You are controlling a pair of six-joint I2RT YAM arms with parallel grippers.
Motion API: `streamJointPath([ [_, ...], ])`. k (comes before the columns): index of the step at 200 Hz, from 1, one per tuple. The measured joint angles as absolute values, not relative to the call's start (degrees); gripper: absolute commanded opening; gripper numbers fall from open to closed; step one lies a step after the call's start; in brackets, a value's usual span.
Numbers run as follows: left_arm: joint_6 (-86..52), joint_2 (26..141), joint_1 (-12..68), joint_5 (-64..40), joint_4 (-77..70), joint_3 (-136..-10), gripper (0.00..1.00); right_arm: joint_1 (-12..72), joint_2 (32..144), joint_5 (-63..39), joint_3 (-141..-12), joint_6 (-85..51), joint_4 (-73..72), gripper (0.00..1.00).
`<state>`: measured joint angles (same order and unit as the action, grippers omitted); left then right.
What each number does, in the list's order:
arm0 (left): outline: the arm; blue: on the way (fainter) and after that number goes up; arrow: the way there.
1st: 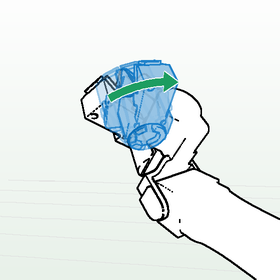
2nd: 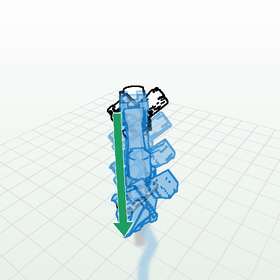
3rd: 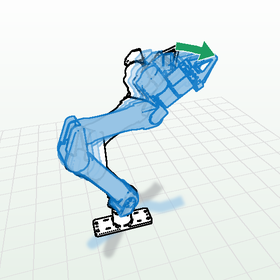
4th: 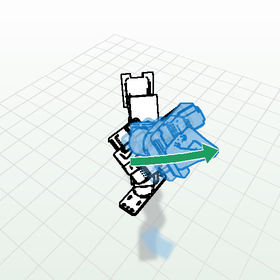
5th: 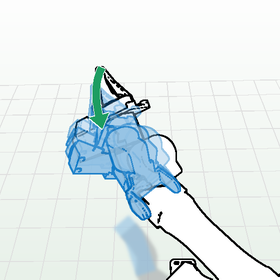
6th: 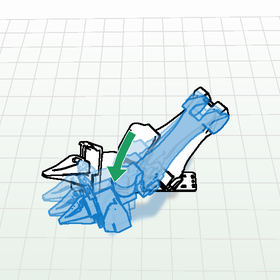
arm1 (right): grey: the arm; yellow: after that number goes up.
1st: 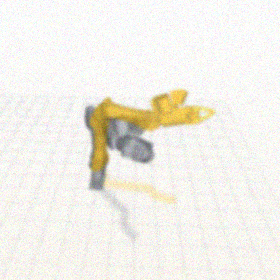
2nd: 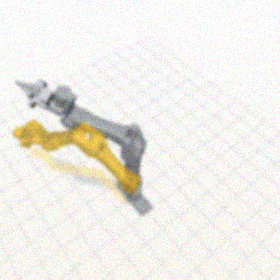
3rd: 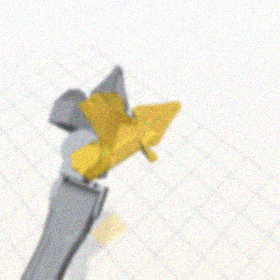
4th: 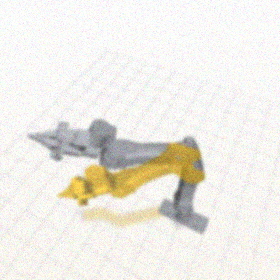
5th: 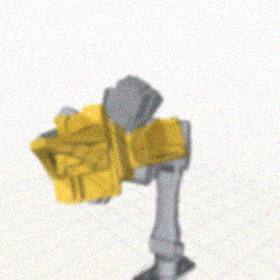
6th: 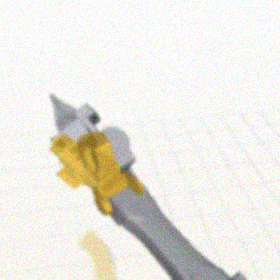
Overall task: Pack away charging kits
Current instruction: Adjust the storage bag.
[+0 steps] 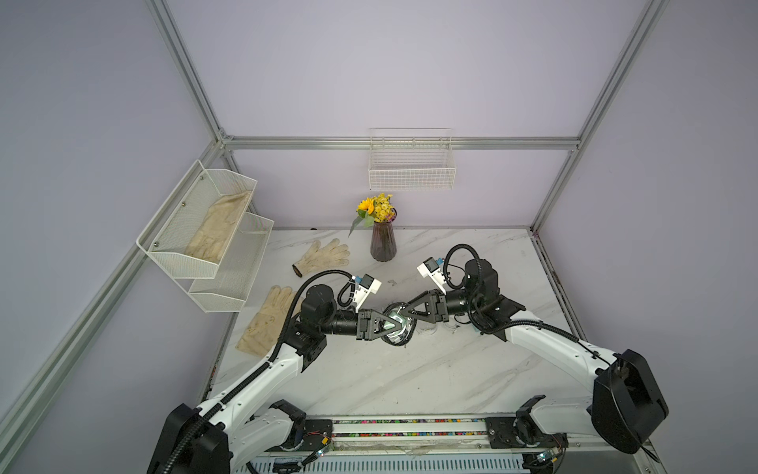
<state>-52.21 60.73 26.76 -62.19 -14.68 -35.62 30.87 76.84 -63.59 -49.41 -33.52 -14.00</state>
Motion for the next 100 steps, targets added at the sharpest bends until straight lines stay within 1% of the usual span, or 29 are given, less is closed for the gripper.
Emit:
streamJointPath([
  [8, -52.2, 60.9, 26.7, -62.3, -14.7, -35.6, 0.02, 30.9, 76.8, -63.9, -49.1, -34.2, -15.0, 0.04],
  [18, -52.1, 61.0, 26.7, -62.3, -14.6, -35.6, 0.02, 30.8, 76.8, -64.0, -48.7, -35.0, -16.0, 0.01],
  [39, -51.9, 61.0, 26.7, -62.4, -14.5, -35.6, 0.02, 30.7, 76.8, -64.1, -47.6, -37.2, -18.9, 0.00],
  [45, -51.9, 61.0, 26.7, -62.4, -14.5, -35.6, 0.04, 30.7, 76.8, -64.1, -47.5, -37.6, -19.4, 0.00],
  [49, -51.9, 61.0, 26.7, -62.4, -14.6, -35.6, 0.08, 30.7, 76.8, -64.1, -47.4, -37.9, -19.7, 0.00],
  [55, -51.9, 61.0, 26.7, -62.4, -14.6, -35.6, 0.20, 30.7, 76.8, -64.1, -47.2, -38.5, -20.2, 0.00],
  [63, -51.9, 61.0, 26.7, -62.3, -14.7, -35.6, 0.32, 30.7, 76.8, -64.0, -47.0, -39.3, -21.0, 0.00],
  [68, -52.0, 61.0, 26.7, -62.3, -14.8, -35.6, 0.43, 30.7, 76.7, -63.8, -46.8, -39.9, -21.6, 0.00],
  [73, -52.0, 60.9, 26.7, -62.1, -14.9, -35.6, 0.56, 30.7, 76.6, -63.6, -46.5, -41.0, -22.5, 0.00],
  [77, -52.1, 60.9, 26.7, -61.9, -15.2, -35.6, 0.63, 30.7, 76.6, -63.4, -46.2, -41.6, -23.2, 0.00],
  [88, -52.9, 60.5, 26.8, -60.9, -16.6, -35.6, 0.72, 30.9, 76.2, -62.1, -44.9, -44.5, -25.9, 0.00],
  [100, -54.9, 59.6, 26.9, -59.2, -18.4, -35.6, 0.76, 31.0, 75.5, -60.0, -43.2, -48.3, -29.3, 0.00],
])
